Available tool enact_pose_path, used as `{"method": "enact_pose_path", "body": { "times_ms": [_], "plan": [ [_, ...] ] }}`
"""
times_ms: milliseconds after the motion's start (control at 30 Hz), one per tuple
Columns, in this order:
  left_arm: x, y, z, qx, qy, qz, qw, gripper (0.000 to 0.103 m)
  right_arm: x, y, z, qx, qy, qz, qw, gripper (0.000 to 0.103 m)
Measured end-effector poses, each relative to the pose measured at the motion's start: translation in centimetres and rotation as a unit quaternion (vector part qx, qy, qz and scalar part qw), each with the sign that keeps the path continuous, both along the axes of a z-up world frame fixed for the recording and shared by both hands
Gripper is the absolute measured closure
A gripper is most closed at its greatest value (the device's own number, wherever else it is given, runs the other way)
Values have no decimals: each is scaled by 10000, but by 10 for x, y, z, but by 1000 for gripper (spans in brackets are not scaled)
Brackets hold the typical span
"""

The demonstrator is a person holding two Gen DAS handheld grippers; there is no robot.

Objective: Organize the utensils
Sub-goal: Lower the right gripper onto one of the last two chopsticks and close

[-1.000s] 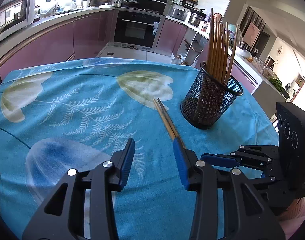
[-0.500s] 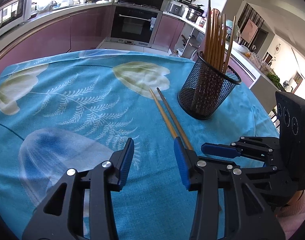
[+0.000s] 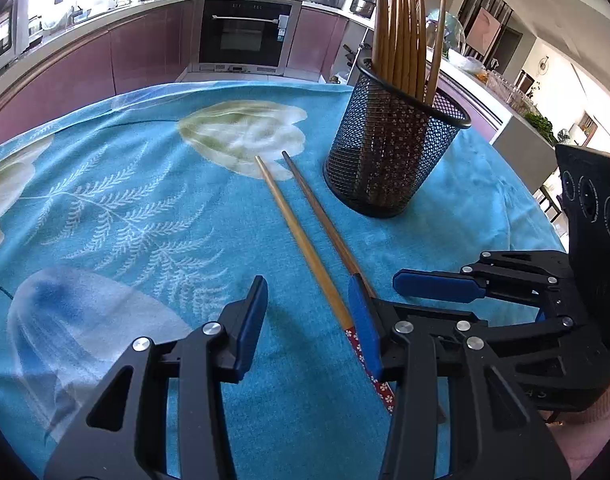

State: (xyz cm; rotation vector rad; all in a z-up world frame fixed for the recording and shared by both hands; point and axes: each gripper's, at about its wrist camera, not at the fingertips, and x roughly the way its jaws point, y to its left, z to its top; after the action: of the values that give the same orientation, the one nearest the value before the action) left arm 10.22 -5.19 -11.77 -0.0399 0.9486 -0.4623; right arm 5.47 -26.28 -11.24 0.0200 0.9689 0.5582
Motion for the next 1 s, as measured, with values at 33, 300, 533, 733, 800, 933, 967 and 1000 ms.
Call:
{"method": "enact_pose_path", "body": {
  "times_ms": [33, 300, 533, 733, 800, 933, 967, 1000],
  "plan": [
    [2, -2, -1, 21, 13, -10, 10000, 61, 0, 0, 0, 11, 5, -3, 10000, 79],
    [9, -13, -4, 244, -28, -23, 9997, 66, -1, -3, 0, 27, -13, 6, 10000, 79],
    [7, -10, -4, 209, 0, -25, 9998, 84, -1, -2, 0, 6, -30, 10, 10000, 79],
    [3, -1, -4, 126, 60, 102, 9999, 91, 1, 2, 1, -74, -60, -17, 10000, 79],
    [3, 1, -4, 117, 78, 125, 9998, 90, 4, 4, 1, -107, -73, -25, 9999, 79],
    [6, 1, -3, 195, 39, 159, 9997, 89, 10, 9, 1, -167, -110, -48, 9998, 79],
    [8, 1, -3, 204, 45, 153, 9997, 88, 12, 9, 0, -174, -114, -57, 9998, 79],
    [9, 0, -3, 219, 42, 150, 9996, 88, 14, 10, 0, -184, -117, -68, 9997, 80]
  ]
}}
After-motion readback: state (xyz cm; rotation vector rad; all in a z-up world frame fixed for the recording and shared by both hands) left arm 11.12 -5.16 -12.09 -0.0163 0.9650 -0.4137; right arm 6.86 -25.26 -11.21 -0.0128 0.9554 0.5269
